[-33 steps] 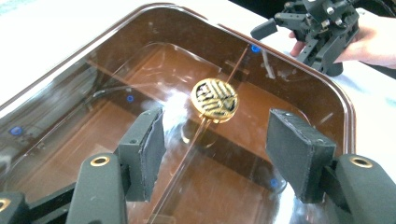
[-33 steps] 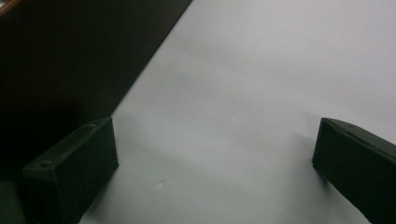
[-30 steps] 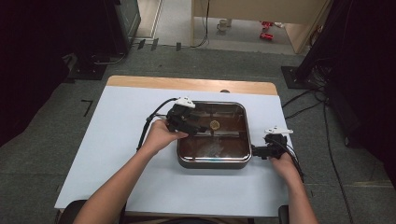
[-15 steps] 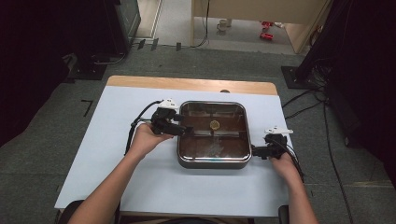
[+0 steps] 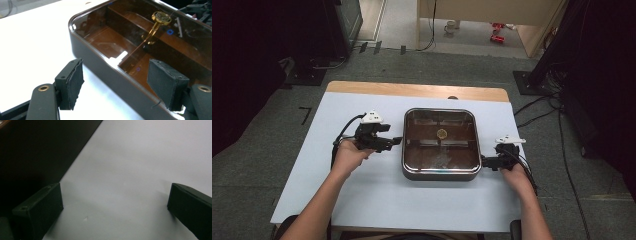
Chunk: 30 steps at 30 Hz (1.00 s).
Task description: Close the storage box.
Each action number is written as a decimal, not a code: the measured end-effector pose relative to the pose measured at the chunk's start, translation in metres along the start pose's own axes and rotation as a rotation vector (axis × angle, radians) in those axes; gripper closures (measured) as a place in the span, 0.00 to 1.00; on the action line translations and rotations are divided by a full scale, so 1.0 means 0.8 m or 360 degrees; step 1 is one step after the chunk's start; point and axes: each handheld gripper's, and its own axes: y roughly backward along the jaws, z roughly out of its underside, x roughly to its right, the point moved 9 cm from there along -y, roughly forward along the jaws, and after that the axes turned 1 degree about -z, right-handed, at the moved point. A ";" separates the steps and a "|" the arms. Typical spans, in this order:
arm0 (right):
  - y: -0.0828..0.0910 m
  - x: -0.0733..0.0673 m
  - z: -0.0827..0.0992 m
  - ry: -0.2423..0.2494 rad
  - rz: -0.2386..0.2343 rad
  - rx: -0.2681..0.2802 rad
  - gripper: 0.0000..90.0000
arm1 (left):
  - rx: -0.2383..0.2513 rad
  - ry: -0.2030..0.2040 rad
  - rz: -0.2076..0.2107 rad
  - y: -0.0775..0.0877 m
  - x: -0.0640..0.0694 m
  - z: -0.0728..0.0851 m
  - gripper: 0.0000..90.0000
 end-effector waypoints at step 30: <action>0.000 0.000 0.000 -0.0001 0.0000 0.0000 0.00 | -0.0186 0.0134 -0.0321 -0.006 -0.074 0.098 0.29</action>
